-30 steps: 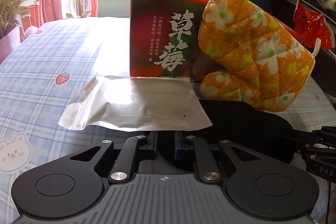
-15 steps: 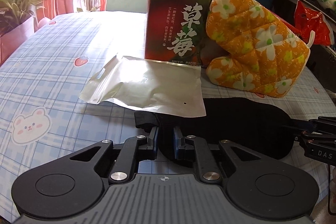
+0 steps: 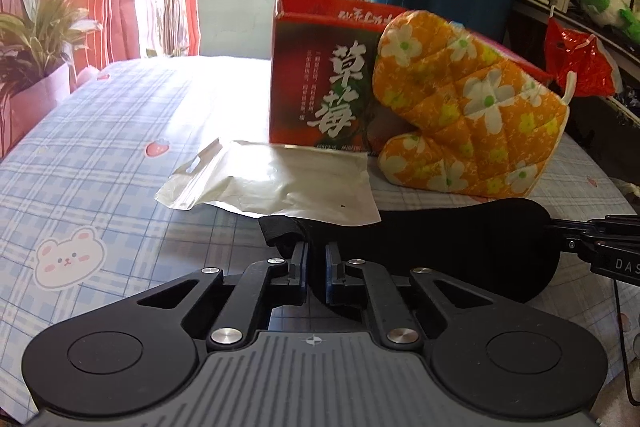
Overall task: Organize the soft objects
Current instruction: 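Close both grippers on the black eye mask, then lift the black eye mask with both grippers and carry it over the box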
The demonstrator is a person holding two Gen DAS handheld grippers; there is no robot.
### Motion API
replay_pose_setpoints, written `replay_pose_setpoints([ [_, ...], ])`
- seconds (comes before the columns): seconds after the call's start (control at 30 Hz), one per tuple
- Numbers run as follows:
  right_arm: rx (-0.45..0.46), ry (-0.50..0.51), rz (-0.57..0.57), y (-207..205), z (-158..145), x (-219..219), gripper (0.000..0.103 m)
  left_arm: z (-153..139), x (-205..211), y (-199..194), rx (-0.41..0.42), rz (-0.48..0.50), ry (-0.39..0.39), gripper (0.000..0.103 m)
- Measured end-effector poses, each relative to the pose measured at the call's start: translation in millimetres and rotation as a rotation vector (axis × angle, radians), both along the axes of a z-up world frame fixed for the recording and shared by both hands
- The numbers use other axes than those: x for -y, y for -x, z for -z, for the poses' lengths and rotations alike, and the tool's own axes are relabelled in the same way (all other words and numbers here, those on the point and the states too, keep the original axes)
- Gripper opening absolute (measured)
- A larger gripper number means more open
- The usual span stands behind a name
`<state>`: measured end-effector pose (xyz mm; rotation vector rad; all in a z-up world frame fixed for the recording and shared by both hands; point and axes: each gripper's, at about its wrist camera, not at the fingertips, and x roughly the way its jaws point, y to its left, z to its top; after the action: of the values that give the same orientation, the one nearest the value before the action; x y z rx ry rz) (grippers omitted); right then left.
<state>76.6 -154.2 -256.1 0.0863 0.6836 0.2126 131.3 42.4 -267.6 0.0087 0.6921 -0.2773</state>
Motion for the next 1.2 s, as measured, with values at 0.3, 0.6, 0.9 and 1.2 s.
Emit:
replay_pose_setpoints([
  [0.3,0.038,-0.023,-0.010,6.0,-12.5,-2.7,0.007,-11.0,7.4,10.0,0.065,0.026,-0.002,0.006],
  [0.6,0.046,-0.033,-0.011,8.9,-14.9,-3.9,0.007,-8.4,6.2,9.9,0.047,0.030,0.002,0.006],
  [0.9,0.040,-0.042,0.004,8.0,-12.2,-2.7,0.007,-4.8,4.7,6.4,0.032,0.023,0.014,0.006],
  [1.2,0.074,-0.055,-0.003,12.3,-20.4,-1.9,0.007,-17.9,2.9,13.8,0.078,0.026,0.041,0.006],
])
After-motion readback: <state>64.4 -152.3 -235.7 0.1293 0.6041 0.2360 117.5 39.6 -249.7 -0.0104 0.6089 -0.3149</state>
